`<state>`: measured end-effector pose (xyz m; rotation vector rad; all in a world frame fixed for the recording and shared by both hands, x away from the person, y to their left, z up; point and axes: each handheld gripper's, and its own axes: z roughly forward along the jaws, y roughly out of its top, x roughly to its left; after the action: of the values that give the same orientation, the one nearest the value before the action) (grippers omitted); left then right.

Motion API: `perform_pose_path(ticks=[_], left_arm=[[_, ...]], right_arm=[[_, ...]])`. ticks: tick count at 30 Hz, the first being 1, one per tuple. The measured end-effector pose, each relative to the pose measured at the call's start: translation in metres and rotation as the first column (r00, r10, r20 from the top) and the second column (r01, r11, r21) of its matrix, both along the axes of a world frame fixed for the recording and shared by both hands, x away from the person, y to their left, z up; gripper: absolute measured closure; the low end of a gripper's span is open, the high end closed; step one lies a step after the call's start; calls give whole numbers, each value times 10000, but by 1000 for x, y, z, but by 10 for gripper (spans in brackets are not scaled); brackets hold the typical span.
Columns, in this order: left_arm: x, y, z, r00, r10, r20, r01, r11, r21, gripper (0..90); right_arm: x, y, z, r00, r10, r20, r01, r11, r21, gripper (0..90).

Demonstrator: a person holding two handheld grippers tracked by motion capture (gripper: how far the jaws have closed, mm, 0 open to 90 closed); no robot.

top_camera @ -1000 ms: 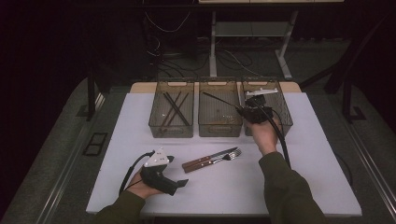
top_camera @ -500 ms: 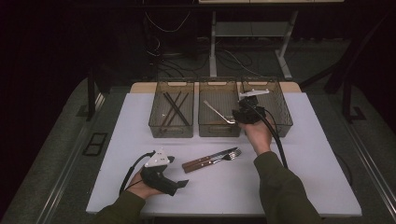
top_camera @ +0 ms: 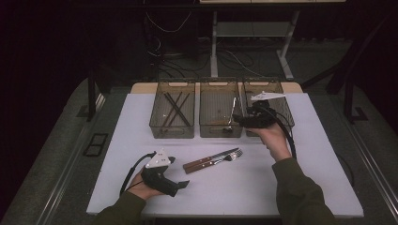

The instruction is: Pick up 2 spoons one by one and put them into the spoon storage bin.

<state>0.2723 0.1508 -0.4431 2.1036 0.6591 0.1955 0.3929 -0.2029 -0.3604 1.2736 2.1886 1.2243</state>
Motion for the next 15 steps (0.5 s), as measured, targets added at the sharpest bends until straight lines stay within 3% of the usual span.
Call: perform_pose_path(ticks=[4,10,15], left_arm=[[0,0,0,10000,2,3,-2,10000,13,0],[1,0,-1,10000,6,41,-6,10000,18,0],[0,0,0,10000,-5,74,4,10000,47,0]], right_arm=[[-8,-8,0,9998,170,93,-173,9994,296,193],[-25,-17,-5,9970,740,208,-748,9965,384,159],[-38,-19,-14,9947,983,315,-983,9952,2,158]])
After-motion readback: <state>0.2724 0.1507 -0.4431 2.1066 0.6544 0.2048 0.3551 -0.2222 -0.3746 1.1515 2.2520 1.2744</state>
